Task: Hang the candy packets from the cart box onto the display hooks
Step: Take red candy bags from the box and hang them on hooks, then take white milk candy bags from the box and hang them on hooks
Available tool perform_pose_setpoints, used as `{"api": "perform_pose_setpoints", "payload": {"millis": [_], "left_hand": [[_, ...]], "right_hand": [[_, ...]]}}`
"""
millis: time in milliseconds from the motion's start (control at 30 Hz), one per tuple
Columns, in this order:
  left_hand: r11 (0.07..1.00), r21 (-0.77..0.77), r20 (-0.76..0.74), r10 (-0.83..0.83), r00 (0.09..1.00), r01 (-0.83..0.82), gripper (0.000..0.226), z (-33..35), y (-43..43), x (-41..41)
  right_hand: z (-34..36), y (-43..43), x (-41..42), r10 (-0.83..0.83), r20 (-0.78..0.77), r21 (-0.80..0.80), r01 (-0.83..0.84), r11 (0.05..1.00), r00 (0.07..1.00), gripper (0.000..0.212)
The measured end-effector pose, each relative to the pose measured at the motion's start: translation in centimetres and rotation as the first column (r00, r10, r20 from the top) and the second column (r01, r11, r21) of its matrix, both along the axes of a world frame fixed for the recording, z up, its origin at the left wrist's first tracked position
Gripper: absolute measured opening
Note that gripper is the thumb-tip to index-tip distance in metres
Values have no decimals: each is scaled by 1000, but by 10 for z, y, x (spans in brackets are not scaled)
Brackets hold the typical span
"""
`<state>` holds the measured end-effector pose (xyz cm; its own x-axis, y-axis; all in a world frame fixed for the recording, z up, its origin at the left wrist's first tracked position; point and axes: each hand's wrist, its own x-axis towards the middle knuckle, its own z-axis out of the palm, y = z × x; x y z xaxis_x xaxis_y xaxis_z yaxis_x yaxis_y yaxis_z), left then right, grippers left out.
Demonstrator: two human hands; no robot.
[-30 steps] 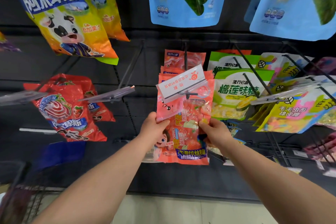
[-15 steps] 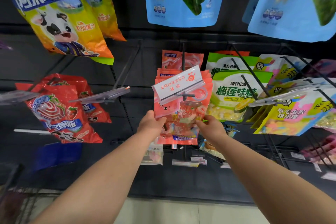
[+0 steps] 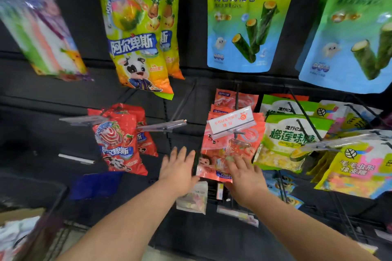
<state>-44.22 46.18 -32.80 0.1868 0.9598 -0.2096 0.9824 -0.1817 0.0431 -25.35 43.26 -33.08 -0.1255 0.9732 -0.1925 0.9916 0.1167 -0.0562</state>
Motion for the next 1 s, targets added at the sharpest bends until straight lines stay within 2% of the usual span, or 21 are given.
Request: {"api": "perform_pose_setpoints", "payload": {"millis": [267, 600, 767, 1000], "left_hand": [[989, 66, -66, 133, 989, -129, 79, 16, -39, -55], [947, 89, -17, 310, 951, -307, 84, 24, -85, -157], [916, 96, -14, 392, 920, -389, 82, 29, -129, -231], [852, 117, -12, 515, 857, -511, 82, 29, -215, -365]], "right_hand": [[18, 1, -60, 197, 0, 58, -197, 979, 980, 61], [38, -17, -156, 350, -14, 64, -349, 935, 937, 63], [48, -41, -237, 394, -33, 53, -392, 918, 918, 67], [44, -104, -374, 530, -50, 62, -527, 847, 846, 63]]}}
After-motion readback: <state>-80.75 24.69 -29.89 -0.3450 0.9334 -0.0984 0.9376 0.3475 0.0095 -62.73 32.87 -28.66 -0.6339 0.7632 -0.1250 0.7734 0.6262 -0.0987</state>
